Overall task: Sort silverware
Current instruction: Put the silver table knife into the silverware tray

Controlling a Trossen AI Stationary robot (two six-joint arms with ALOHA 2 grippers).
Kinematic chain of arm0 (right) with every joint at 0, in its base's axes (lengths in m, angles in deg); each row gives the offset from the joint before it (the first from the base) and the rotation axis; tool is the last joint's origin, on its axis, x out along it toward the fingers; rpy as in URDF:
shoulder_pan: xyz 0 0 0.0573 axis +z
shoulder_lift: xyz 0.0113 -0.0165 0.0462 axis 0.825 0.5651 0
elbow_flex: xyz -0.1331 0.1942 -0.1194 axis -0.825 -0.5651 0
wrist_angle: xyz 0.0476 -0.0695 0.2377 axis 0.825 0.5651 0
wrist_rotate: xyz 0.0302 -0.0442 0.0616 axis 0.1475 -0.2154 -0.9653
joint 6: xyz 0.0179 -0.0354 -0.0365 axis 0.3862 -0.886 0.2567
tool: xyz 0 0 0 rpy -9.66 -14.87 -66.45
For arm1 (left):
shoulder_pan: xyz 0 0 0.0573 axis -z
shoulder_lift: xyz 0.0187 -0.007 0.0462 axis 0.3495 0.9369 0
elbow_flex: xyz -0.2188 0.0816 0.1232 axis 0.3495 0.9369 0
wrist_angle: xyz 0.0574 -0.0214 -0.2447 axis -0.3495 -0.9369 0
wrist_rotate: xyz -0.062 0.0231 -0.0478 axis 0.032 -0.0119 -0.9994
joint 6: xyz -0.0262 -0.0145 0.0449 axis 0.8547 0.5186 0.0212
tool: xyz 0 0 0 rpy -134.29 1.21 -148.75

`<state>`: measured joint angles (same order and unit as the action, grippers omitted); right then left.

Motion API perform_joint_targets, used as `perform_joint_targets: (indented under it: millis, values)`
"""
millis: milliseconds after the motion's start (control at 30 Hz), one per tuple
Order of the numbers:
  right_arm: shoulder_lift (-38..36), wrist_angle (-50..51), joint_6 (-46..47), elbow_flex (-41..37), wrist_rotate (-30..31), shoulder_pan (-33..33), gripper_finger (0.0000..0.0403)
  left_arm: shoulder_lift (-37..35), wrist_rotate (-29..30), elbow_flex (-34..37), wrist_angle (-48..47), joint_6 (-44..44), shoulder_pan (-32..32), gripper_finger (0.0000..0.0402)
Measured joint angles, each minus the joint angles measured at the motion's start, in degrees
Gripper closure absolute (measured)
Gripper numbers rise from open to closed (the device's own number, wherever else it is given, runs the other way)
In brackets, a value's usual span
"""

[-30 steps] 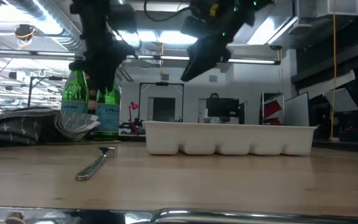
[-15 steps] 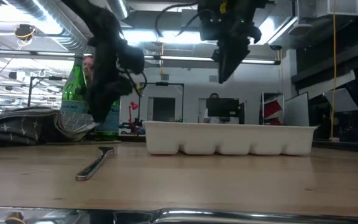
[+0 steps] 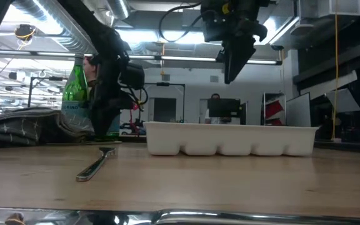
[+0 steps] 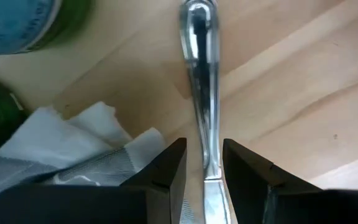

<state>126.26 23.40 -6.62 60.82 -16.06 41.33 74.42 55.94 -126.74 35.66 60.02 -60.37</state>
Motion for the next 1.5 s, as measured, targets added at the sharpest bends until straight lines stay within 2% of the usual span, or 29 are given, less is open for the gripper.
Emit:
perform_joint_targets:
  millis: [333, 600, 867, 1233, 1500]
  values:
    - [0.0, 0.05, 0.97, 0.0, 0.0, 0.0, 0.0272, -0.39, -0.16, 6.06, 4.29, 0.56, -0.74, 0.0306]
    - [0.0, -0.42, 0.9, 0.0, 0.0, 0.0, 0.0272, -1.18, -0.03, 6.46, 4.56, 0.86, -0.4, 0.0306]
    - [0.0, -0.42, 0.88, 0.0, 0.02, 0.0, 0.0272, -5.08, -0.04, 6.71, 4.19, 3.52, -0.34, 0.0306]
    - [-0.01, -0.38, 0.88, -0.01, 0.07, 0.0, 0.0272, -5.16, -0.04, 6.76, 4.33, 3.33, 1.84, 0.0306]
    - [0.0, -0.37, 0.88, -0.02, 0.19, 0.0, 0.0272, -4.98, -0.14, 11.87, 8.32, 3.7, 1.96, 0.0306]
